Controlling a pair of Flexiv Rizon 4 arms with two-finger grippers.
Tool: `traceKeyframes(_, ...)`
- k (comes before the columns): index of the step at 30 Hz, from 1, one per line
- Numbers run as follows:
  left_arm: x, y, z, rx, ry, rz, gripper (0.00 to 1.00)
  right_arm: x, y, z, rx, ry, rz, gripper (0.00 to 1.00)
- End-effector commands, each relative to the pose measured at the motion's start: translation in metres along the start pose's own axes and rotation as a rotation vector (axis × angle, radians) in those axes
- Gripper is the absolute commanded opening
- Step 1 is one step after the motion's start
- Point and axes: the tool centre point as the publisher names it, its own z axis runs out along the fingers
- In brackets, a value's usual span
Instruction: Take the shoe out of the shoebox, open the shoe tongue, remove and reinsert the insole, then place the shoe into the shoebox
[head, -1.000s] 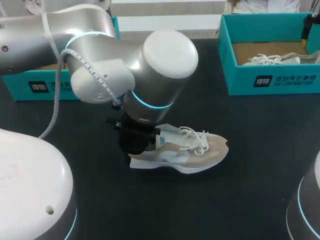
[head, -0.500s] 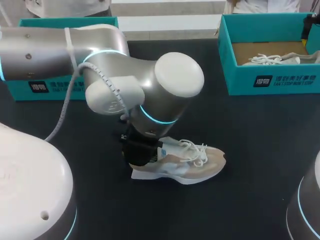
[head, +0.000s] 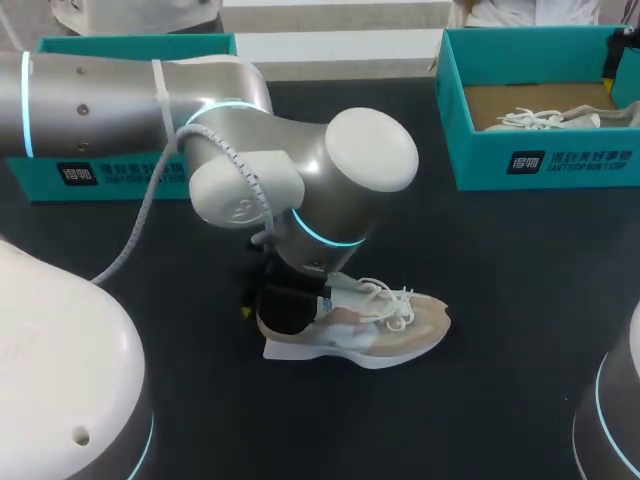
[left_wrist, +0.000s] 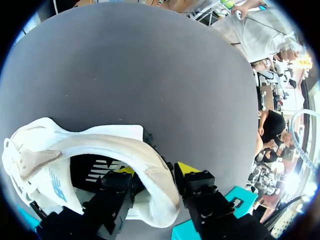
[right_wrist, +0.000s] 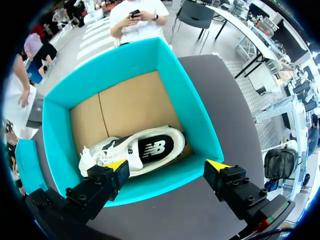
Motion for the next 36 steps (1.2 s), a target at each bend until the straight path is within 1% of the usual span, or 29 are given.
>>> traceKeyframes(1,0.012,-0.003,-0.018,0.002,-0.063,-0.018,1.00,0.000,0.000,0.000,0.001,0.001,0.001,1.00)
traceKeyframes(6,0.024,-0.001,-0.043,0.005,-0.173,-0.075,1.00,0.000,0.000,0.000,0.001,0.001,0.001,1.00)
traceKeyframes(9,0.033,0.003,-0.055,0.036,-0.273,-0.146,1.00,0.000,0.000,0.000,0.001,0.001,0.001,1.00)
traceKeyframes(12,0.046,0.008,-0.060,0.112,-0.416,-0.265,1.00,0.000,0.000,0.000,0.001,0.001,0.001,1.00)
traceKeyframes(13,0.052,0.010,-0.060,0.149,-0.478,-0.333,1.00,0.000,0.000,0.000,0.001,0.001,0.001,1.00)
traceKeyframes(15,0.061,0.012,-0.059,0.196,-0.572,-0.399,1.00,0.000,0.000,0.000,0.001,0.001,0.001,1.00)
traceKeyframes(16,0.069,0.011,-0.058,0.228,-0.655,-0.482,1.00,0.000,0.000,0.000,0.001,0.001,0.001,1.00)
traceKeyframes(18,0.078,0.007,-0.058,0.281,-0.751,-0.508,1.00,0.000,0.000,0.000,0.001,0.001,0.001,1.00)
traceKeyframes(19,0.080,0.003,-0.059,0.306,-0.755,-0.493,1.00,0.000,0.000,0.000,0.001,0.001,0.001,1.00)
traceKeyframes(35,0.080,0.003,-0.059,0.306,-0.755,-0.493,1.00,0.000,0.000,0.000,0.001,0.001,0.001,1.00)
traceKeyframes(36,0.083,0.003,-0.056,0.335,-0.754,-0.519,1.00,0.000,0.000,0.000,0.001,0.001,0.001,1.00)
